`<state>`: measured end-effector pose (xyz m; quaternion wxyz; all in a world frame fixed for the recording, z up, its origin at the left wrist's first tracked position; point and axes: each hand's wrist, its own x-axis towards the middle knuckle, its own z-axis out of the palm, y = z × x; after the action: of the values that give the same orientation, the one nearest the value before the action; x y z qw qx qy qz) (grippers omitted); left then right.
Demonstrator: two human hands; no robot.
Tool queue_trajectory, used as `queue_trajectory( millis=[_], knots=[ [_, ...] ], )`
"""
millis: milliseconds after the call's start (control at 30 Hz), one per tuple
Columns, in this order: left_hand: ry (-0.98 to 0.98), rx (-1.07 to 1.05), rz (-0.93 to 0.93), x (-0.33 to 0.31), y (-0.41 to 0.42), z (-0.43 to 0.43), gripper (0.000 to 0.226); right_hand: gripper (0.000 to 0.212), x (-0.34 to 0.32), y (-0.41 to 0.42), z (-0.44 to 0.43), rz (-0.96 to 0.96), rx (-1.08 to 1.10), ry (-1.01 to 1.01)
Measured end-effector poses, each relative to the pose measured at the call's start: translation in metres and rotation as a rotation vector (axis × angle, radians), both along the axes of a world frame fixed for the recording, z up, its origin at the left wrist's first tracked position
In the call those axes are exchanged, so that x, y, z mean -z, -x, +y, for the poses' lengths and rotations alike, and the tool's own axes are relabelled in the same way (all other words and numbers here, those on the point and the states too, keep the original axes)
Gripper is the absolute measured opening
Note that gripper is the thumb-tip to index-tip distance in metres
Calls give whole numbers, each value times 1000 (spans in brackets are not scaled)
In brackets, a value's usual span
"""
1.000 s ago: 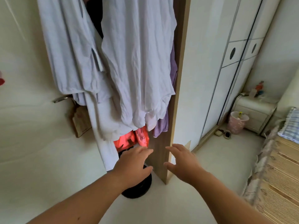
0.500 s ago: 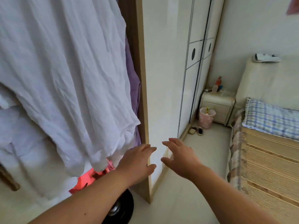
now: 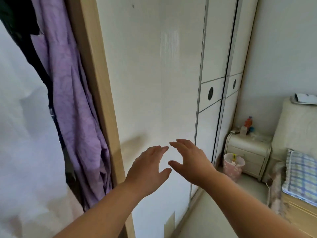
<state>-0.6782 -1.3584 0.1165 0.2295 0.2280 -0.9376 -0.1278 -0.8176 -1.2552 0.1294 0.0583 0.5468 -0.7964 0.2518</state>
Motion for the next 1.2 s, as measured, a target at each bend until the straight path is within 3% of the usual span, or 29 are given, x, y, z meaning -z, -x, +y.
queue_trajectory(
  millis=[133, 500, 767, 1033, 1200],
  knots=[
    [111, -50, 117, -40, 26, -12, 63, 63, -38, 23, -25, 64, -70, 151],
    [637, -470, 305, -151, 73, -103, 74, 73, -166, 94, -145, 315, -382, 566],
    [774, -760, 326, -191, 70, -119, 89, 71, -233, 87, -225, 613, -454, 724],
    [973, -965, 194, -215, 76, -126, 81, 72, -246, 106, -263, 702, -516, 888],
    [950, -1168, 254, -229, 87, -128, 82, 69, -249, 123, -274, 728, -582, 965]
  ],
)
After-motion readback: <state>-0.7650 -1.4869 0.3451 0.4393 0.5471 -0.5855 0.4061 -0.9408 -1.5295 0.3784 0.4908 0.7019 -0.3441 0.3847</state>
